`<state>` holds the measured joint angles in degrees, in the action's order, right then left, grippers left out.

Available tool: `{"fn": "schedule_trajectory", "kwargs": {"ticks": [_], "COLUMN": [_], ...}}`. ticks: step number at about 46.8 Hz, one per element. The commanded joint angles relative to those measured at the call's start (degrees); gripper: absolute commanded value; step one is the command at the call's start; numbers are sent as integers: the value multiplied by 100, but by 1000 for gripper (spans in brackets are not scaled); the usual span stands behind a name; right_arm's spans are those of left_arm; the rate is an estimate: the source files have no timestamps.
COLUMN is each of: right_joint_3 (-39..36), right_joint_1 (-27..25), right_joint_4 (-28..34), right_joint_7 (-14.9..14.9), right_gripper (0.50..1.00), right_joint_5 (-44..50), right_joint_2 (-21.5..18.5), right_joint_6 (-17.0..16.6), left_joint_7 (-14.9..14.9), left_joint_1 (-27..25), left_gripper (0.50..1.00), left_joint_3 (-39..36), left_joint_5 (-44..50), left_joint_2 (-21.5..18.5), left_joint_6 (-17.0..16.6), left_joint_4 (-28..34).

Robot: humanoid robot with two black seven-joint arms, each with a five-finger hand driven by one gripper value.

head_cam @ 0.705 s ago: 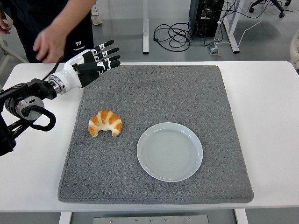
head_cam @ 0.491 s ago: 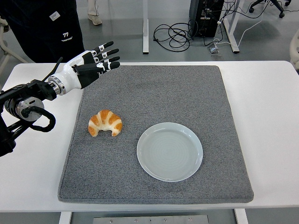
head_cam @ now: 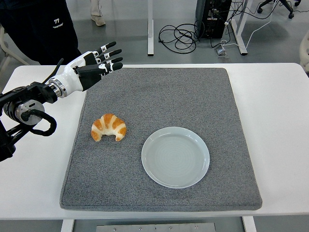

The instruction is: Place the bread on the plate

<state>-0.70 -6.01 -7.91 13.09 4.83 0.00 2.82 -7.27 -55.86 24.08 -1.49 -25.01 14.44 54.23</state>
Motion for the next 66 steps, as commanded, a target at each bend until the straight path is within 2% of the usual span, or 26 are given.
{"fn": "schedule_trajectory", "kwargs": {"ticks": [1, 16, 66], "right_joint_3": [0, 0, 0], "right_joint_1": [-5, 4, 4], "right_joint_4": [0, 0, 0], "right_joint_7": [0, 0, 0], "right_gripper": [1000, 1000, 1000], "right_joint_5": [0, 0, 0], "right_joint_2": [0, 0, 0], "right_joint_6": [-1, 8, 8], "left_joint_7": [6, -11, -55], "left_joint_1": [-4, -4, 5], "left_gripper": [972, 972, 972], "left_joint_3": [1, -8, 53], "left_joint_5": [0, -9, -9], "left_joint_2": [4, 4, -162], "left_joint_6": [6, -55, 164], "left_joint_4": [0, 0, 79]}}
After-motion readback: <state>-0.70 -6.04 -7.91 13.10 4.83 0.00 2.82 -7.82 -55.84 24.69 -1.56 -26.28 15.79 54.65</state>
